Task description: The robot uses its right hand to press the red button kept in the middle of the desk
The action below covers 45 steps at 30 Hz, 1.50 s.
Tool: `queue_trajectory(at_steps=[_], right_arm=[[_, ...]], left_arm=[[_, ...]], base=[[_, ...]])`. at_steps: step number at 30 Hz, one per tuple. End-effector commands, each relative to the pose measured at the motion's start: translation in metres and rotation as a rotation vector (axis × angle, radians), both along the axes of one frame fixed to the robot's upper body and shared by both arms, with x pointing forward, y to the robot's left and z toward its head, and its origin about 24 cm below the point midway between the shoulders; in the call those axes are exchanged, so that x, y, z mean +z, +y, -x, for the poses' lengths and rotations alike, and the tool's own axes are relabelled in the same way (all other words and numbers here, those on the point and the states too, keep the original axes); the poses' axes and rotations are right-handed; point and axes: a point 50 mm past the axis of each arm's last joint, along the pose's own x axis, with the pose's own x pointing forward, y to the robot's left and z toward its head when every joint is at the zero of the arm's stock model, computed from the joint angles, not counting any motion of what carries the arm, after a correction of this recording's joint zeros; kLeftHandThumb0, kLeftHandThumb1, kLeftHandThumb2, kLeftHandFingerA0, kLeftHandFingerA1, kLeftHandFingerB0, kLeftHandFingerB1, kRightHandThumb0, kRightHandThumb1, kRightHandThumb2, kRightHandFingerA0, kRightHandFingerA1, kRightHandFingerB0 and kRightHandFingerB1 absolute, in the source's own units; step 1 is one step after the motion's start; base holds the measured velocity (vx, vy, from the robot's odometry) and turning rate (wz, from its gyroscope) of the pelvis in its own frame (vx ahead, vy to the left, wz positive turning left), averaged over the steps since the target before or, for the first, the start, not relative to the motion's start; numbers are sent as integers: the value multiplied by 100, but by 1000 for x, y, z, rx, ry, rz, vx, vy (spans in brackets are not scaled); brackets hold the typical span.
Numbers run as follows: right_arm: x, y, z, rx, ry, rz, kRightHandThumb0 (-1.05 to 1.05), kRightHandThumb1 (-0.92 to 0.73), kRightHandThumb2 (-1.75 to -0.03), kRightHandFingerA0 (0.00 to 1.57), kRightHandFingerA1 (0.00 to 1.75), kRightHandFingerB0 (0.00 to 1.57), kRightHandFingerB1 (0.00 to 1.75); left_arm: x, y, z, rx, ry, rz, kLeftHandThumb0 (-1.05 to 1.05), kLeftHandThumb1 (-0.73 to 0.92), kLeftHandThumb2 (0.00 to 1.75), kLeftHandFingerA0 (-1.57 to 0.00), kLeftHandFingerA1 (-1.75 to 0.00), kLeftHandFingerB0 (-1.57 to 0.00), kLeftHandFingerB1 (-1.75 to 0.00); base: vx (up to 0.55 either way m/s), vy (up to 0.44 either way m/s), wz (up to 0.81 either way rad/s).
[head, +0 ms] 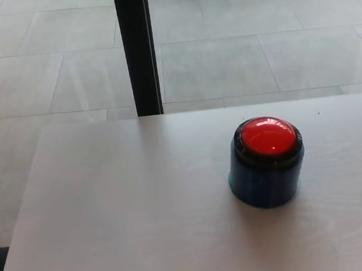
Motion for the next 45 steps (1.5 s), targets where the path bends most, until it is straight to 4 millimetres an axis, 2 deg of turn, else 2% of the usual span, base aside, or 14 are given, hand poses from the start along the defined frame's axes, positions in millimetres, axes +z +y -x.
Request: queue_trajectory(at_steps=[1,3,9,15,16,18,20,21,24,28,29,30,42,45], right_arm=[[55,-58,18,-546,-436,-11,-30,-35,-138,121,175,78,97],[60,-62,18,-561,-453,6,-37,-44,-124,145,150,77,90],[135,-101,16,-767,-567,180,-49,-49,-123,144,149,93,101],[212,-111,-15,-701,-898,220,-59,-34,-126,136,175,101,175],[230,-108,-28,-645,-959,226,-60,-33,-125,157,162,114,136],[264,-98,-54,-451,-1013,239,-54,2,-169,131,170,111,148],[289,-80,-81,-282,-1074,223,-66,-21,-129,138,157,119,140],[296,-73,-89,-240,-1087,216,-67,-31,-110,142,155,120,142],[329,-32,-122,-8,-1144,225,-51,-5,-139,126,155,112,131],[343,-4,-140,88,-1192,204,-25,-25,-121,140,144,108,118],[347,6,-147,118,-1207,197,-21,-43,-129,134,145,102,120],[353,29,-160,205,-1244,171,-12,-38,-145,102,175,92,142],[339,154,-233,572,-1167,-11,-11,-50,-129,98,175,87,140],[325,183,-241,631,-1135,-18,-9,-48,-132,94,175,83,147]], left_arm=[[26,29,-2,189,-190,73,-50,87,146,-38,-89,-1,-64],[27,31,-1,193,-184,59,-81,92,126,-54,-106,-29,-81],[30,36,4,209,-203,60,-51,88,148,-52,-98,-1,-65],[29,36,5,193,-178,47,-81,92,118,-43,-137,-20,-95],[28,35,5,201,-181,55,-53,86,146,-61,-105,-1,-64],[26,34,6,211,-186,62,-53,87,147,-59,-104,-1,-65],[26,35,8,201,-170,56,-52,87,147,-53,-100,0,-64],[26,35,8,203,-167,49,-83,92,118,-45,-140,-24,-99],[26,35,8,205,-182,64,-52,88,147,-53,-100,-1,-65],[26,35,8,210,-194,72,-54,88,148,-53,-101,-1,-66],[26,35,8,207,-189,70,-85,92,119,-43,-143,-20,-101],[25,34,8,209,-185,69,-84,92,118,-40,-140,-20,-101],[22,32,8,196,-161,67,-80,92,129,-49,-103,-31,-85],[23,33,7,227,-171,65,-82,92,116,-41,-138,-27,-106]], base=[[0,0,0],[0,0,0],[0,0,0],[0,0,0],[0,0,0],[0,0,0],[0,0,0],[0,0,0],[0,0,0],[0,0,0],[0,0,0],[0,0,0],[-1,-1,1],[-9,-7,5]])
